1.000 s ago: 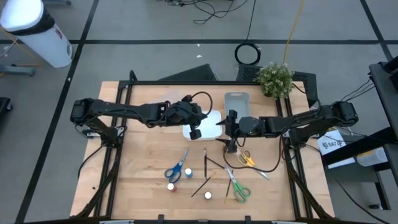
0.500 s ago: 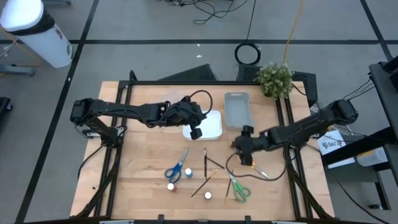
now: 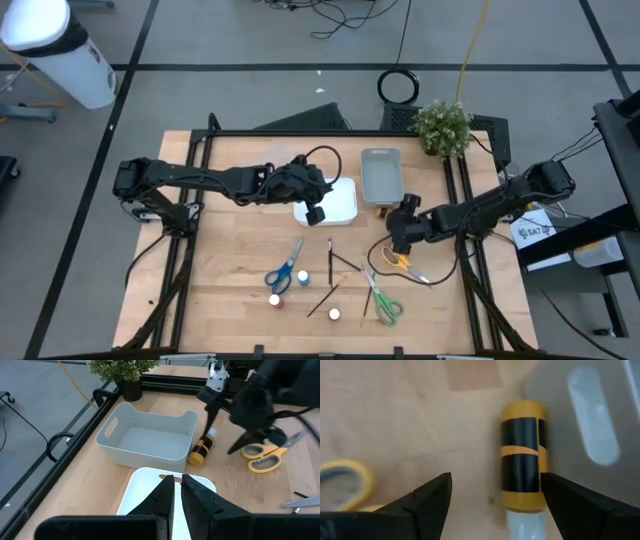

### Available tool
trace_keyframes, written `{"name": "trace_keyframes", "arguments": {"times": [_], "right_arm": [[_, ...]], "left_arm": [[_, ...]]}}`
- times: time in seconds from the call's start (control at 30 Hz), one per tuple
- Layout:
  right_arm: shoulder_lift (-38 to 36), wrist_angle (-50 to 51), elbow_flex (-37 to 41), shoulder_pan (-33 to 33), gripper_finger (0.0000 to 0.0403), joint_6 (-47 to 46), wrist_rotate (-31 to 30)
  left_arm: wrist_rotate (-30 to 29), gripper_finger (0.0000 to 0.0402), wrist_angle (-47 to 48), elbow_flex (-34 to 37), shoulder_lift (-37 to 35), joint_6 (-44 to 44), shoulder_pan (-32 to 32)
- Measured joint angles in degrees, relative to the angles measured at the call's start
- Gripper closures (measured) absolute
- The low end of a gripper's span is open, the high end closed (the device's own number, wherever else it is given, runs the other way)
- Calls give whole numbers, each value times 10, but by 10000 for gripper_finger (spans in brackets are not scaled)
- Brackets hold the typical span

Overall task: Pick & Place Paint Supplies
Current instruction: Put the yellow paint bottle in the gray bin

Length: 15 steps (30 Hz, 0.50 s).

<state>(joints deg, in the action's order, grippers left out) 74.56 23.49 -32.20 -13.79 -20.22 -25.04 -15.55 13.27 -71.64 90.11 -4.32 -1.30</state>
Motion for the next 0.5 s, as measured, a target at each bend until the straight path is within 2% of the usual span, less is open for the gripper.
{"name": "trace_keyframes", "arguments": {"times": [0.13,0.3,0.5], "right_arm": [[0,-1,2,10,111,-7,38],[0,-14,2,5,117,-14,147],[-3,-21,2,2,134,-60,137]], "left_arm": [[0,355,1,0,0,1,0],[0,355,2,0,0,1,0],[0,355,2,0,0,-4,0]]}}
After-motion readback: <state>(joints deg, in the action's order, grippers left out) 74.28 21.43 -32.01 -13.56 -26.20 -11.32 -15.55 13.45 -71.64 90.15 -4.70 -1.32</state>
